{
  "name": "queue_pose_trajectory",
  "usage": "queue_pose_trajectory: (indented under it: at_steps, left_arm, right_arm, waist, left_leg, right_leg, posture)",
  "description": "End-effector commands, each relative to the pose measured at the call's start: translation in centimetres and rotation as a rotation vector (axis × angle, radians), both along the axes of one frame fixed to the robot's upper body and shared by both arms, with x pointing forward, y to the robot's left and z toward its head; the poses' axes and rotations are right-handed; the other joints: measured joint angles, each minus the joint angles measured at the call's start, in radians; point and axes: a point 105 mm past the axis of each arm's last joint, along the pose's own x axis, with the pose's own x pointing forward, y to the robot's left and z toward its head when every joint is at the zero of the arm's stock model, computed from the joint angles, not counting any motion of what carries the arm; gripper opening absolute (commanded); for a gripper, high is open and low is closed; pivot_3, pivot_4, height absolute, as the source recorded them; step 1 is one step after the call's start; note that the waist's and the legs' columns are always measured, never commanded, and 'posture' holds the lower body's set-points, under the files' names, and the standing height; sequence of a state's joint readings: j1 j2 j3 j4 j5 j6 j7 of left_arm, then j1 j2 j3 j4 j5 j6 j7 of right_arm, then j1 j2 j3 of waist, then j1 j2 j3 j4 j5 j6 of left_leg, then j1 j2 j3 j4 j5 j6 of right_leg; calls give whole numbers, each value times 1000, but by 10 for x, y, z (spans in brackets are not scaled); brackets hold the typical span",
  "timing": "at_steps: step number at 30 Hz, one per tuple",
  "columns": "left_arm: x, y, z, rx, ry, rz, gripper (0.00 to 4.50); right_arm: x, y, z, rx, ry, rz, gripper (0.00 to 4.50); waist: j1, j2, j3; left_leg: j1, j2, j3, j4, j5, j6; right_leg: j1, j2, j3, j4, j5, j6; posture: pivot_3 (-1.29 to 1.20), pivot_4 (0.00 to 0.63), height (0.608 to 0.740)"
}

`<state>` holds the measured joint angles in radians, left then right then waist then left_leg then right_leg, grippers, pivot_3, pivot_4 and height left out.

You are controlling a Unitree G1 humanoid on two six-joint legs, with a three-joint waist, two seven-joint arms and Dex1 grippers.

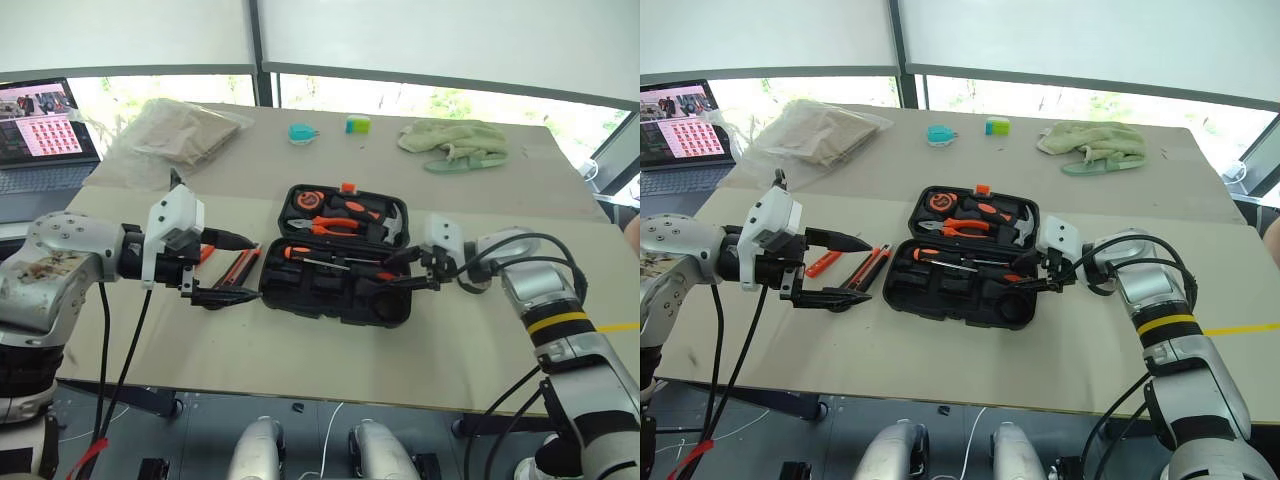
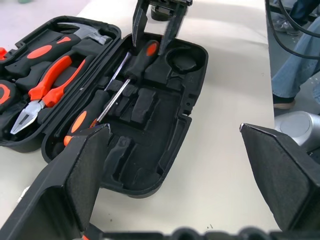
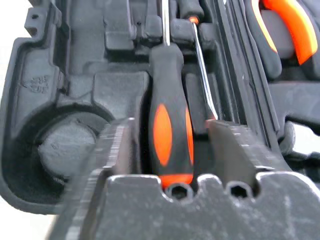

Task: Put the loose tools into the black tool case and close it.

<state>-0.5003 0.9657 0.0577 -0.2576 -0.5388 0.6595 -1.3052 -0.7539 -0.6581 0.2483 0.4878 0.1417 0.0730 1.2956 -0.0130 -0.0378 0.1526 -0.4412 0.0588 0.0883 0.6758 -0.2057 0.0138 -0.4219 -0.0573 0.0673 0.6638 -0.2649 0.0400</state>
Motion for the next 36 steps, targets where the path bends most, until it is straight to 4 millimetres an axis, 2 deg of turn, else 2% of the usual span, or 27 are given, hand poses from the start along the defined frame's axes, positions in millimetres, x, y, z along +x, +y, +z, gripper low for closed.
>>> queue_pose_trajectory:
  at_steps: [1,4,5,8,13,15,19,22,27,29,33,35,36]
  left_arm:
    - [5,0,10,-7,-44,1,4500]
    - [8,0,8,-8,-49,6,4500]
    - [9,0,7,-8,-50,7,4500]
    - [11,0,5,-4,-57,7,4500]
    - [13,1,4,9,-68,10,4500]
    - [14,3,4,12,-73,17,4500]
    - [15,6,4,16,-81,26,4500]
    - [15,5,2,17,-83,26,4500]
    - [14,5,-4,22,-79,28,4500]
    - [14,6,-8,26,-77,35,4500]
    - [19,19,-11,11,-70,137,4500]
    - [19,26,-11,-8,-67,188,4500]
    - [19,34,-12,-22,-69,248,4500]
  right_arm:
    - [5,8,35,116,-62,-28,3689]
    - [8,20,41,187,-34,-53,3689]
    - [8,25,39,196,-26,-54,3122]
    - [7,36,29,175,-15,-41,2311]
    - [11,47,15,151,0,-46,492]
    - [12,50,7,118,19,-50,31]
    - [17,51,-13,5,58,-83,31]
    - [21,51,-20,-36,65,-104,31]
    - [14,49,-38,-148,90,-67,31]
    - [10,53,-34,-132,100,-46,31]
    - [-2,63,28,116,13,-8,31]
    - [-7,58,52,198,-30,-20,31]
    - [-14,49,70,268,-21,-45,31]
  waist:
    - [0,0,0]
    - [-1,0,0]
    - [-1,0,0]
    - [-1,0,0]
    - [-1,0,0]
    - [0,0,0]
    - [-1,0,0]
    - [-2,0,0]
    - [-2,0,0]
    - [-1,0,0]
    - [1,0,0]
    - [0,0,0]
    - [0,0,0]
  left_leg:
    - [0,0,0,0,0,0]
    - [0,0,0,0,0,0]
    - [0,0,0,0,0,0]
    - [0,0,0,0,0,0]
    - [0,0,0,0,0,0]
    - [0,0,0,0,0,0]
    - [0,0,1,0,0,0]
    - [0,1,1,0,0,-1]
    - [2,1,1,0,0,-1]
    - [2,1,1,0,0,-1]
    - [2,1,1,0,0,-1]
    - [0,1,1,-1,0,-1]
    - [0,1,1,-1,0,-1]
  right_leg:
    - [0,0,0,0,0,0]
    - [0,0,0,0,0,0]
    - [0,0,0,0,0,0]
    - [0,1,0,0,0,0]
    - [0,0,0,0,0,0]
    - [0,0,0,0,0,0]
    - [0,0,0,0,0,0]
    - [0,1,0,1,0,-1]
    - [1,1,0,1,0,-1]
    - [1,1,0,1,0,-1]
    - [1,0,0,1,0,-1]
    - [-1,0,0,1,0,-1]
    - [-1,0,0,1,1,-1]
  posture:
    - [0,150,740]
    - [0,150,740]
    - [0,150,740]
    - [0,150,740]
    - [0,150,740]
    - [0,150,740]
    - [0,150,740]
    - [0,150,740]
    - [0,150,740]
    - [0,150,740]
    - [0,150,740]
    - [0,150,740]
    - [0,150,740]
